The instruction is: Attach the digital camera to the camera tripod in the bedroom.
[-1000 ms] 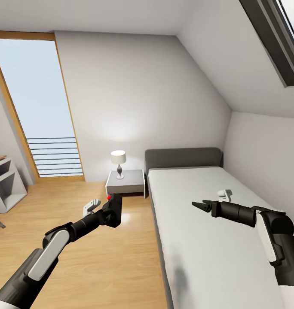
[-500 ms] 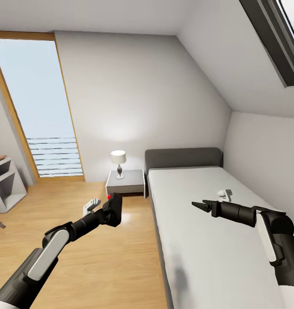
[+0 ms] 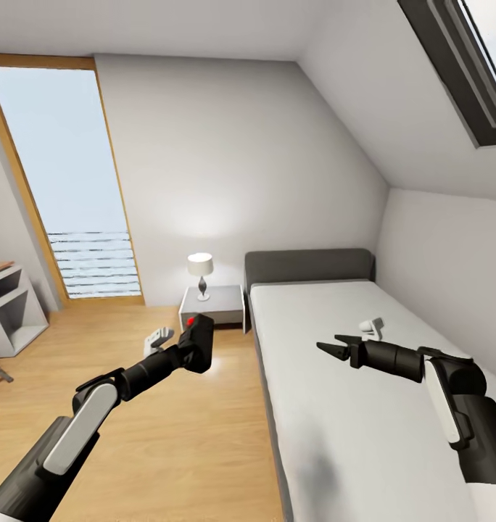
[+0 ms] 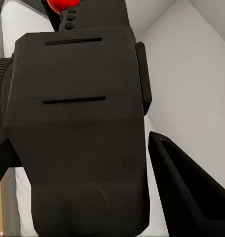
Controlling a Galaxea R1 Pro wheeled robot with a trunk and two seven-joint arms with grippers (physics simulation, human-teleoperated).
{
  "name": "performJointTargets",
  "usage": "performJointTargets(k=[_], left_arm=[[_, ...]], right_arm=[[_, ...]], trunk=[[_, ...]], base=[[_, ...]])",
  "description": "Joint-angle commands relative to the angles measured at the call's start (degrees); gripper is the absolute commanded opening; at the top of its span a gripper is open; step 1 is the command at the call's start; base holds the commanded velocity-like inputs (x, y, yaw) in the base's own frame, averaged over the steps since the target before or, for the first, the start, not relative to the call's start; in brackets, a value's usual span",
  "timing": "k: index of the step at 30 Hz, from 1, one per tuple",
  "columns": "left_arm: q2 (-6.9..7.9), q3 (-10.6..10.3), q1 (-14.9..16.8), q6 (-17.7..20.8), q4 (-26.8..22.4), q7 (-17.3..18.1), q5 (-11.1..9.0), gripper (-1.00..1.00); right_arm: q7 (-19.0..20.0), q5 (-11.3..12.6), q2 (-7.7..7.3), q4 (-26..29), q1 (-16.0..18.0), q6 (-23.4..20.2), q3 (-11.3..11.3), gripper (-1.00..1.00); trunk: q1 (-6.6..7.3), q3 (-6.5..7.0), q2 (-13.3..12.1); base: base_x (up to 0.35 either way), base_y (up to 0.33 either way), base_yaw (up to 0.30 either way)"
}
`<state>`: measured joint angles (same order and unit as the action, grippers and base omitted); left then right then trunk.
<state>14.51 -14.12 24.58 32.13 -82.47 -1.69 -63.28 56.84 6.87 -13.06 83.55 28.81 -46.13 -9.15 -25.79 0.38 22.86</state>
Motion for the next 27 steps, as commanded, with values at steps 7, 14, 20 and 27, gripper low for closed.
performJointTargets(k=[7, 14, 20, 27], left_arm=[[0.08, -0.50, 0.03, 0.13, -0.55, -0.15, -0.35, -1.00], [0.08, -0.57, 0.03, 0.13, -0.70, -0.15, -0.35, -1.00], [0.08, -0.63, 0.03, 0.13, -0.75, -0.15, -0.35, -1.00], [0.08, -0.57, 0.03, 0.13, -0.68, -0.20, -0.39, -1.00]], right_arm=[[-0.25, -0.35, -0.24, -0.16, 0.02, -1.62, 0.70, 1.00], [-0.05, -0.51, -0.29, -0.21, 0.02, -3.15, 0.79, 1.00], [0.01, -0.54, -0.30, -0.27, 0.02, -3.46, 0.66, 1.00], [-0.29, -0.68, -0.28, -0.26, 0.02, -3.45, 0.63, 1.00]], trunk=[[0.01, -0.03, 0.06], [0.01, -0.03, 0.06], [0.01, -0.03, 0.06], [0.01, -0.03, 0.06]], base=[[-0.329, 0.039, 0.000], [-0.343, 0.084, 0.000], [-0.345, 0.093, 0.000], [-0.345, 0.071, 0.025]])
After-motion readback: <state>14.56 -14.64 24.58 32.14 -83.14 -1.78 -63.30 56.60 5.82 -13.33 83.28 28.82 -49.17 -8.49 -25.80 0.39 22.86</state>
